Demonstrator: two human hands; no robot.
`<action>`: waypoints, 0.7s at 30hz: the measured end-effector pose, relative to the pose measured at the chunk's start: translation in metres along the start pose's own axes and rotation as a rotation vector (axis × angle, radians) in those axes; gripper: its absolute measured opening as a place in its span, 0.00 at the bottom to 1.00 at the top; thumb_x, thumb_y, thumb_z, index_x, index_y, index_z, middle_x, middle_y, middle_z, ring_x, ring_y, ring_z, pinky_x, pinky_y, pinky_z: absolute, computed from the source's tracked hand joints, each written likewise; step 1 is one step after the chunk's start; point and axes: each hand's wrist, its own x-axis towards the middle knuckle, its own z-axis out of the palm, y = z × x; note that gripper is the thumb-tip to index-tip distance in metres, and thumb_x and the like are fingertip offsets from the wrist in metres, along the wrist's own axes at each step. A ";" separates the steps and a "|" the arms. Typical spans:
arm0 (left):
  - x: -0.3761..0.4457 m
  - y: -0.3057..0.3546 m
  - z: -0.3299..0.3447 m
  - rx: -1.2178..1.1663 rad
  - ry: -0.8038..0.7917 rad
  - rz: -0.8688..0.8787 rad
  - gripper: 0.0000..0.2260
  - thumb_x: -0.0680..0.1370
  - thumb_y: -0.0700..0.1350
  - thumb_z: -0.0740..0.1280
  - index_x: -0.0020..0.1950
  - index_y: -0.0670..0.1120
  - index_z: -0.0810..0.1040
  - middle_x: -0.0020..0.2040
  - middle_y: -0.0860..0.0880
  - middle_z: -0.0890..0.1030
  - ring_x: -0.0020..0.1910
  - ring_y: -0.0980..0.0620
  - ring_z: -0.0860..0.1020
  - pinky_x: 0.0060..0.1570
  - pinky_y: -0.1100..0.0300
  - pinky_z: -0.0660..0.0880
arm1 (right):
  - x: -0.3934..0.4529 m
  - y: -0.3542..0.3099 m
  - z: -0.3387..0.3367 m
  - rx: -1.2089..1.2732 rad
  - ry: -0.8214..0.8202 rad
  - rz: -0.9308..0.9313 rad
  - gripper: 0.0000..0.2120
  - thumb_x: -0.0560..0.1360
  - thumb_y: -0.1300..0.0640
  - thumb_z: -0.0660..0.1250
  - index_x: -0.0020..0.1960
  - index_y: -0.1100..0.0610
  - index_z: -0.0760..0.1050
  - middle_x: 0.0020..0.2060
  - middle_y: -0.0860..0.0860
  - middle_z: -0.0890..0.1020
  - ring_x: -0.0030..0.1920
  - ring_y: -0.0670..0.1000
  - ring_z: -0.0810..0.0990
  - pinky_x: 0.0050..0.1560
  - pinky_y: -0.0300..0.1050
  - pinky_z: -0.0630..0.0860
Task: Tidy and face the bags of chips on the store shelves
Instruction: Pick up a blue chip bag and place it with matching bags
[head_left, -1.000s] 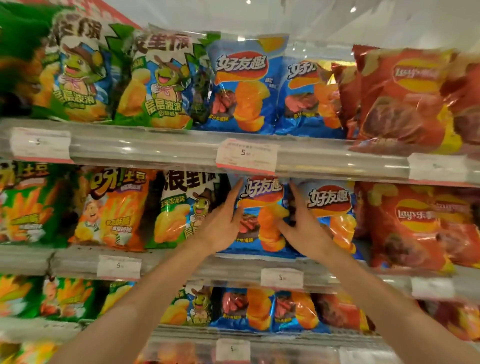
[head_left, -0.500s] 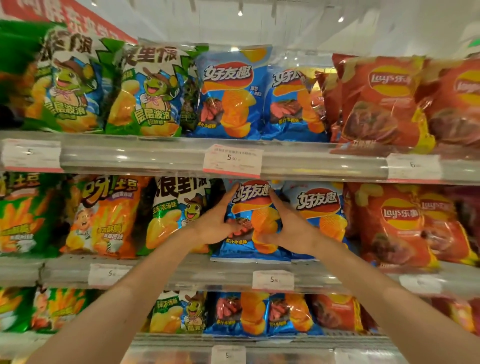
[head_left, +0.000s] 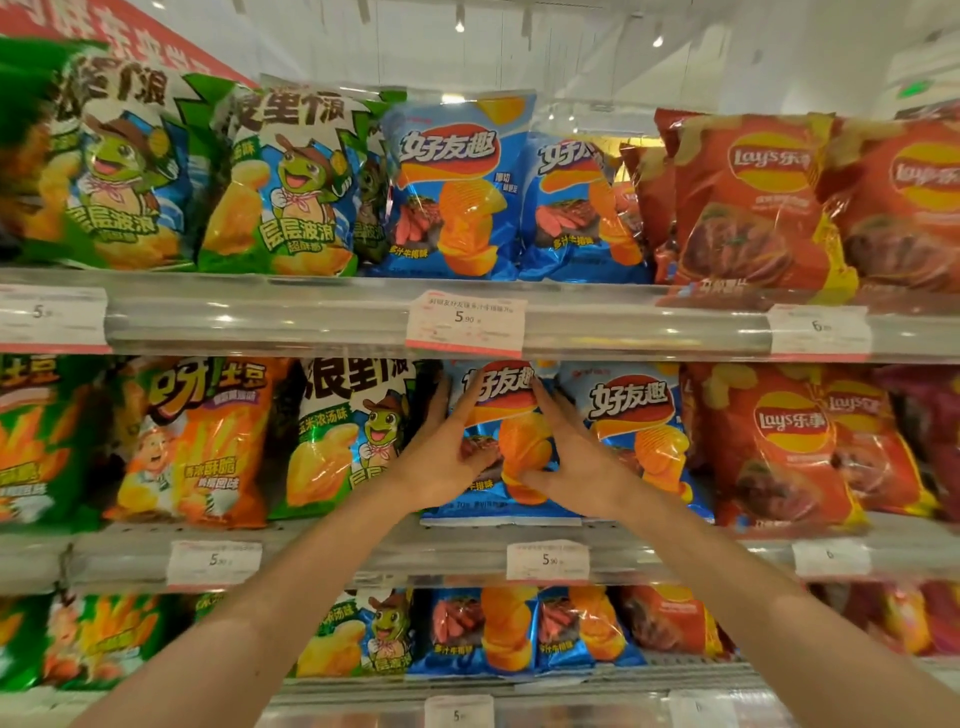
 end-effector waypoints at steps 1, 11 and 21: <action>-0.007 0.000 0.001 0.112 0.057 0.028 0.38 0.81 0.52 0.66 0.79 0.64 0.41 0.81 0.48 0.37 0.70 0.53 0.70 0.67 0.59 0.68 | -0.005 -0.001 0.003 -0.060 0.053 -0.010 0.49 0.75 0.46 0.71 0.80 0.43 0.37 0.81 0.49 0.43 0.73 0.56 0.68 0.66 0.47 0.71; -0.031 -0.025 0.022 0.863 0.248 0.217 0.27 0.84 0.61 0.45 0.80 0.50 0.60 0.81 0.42 0.52 0.80 0.41 0.51 0.75 0.40 0.54 | -0.029 0.023 0.044 -0.576 0.283 -0.083 0.32 0.84 0.39 0.43 0.81 0.55 0.48 0.81 0.55 0.50 0.81 0.56 0.46 0.78 0.61 0.52; -0.044 -0.018 0.023 0.817 0.289 0.138 0.27 0.84 0.59 0.50 0.79 0.46 0.62 0.80 0.42 0.56 0.80 0.42 0.53 0.76 0.41 0.53 | -0.040 0.018 0.044 -0.561 0.331 -0.024 0.32 0.83 0.38 0.43 0.81 0.54 0.53 0.80 0.56 0.54 0.81 0.56 0.48 0.77 0.64 0.49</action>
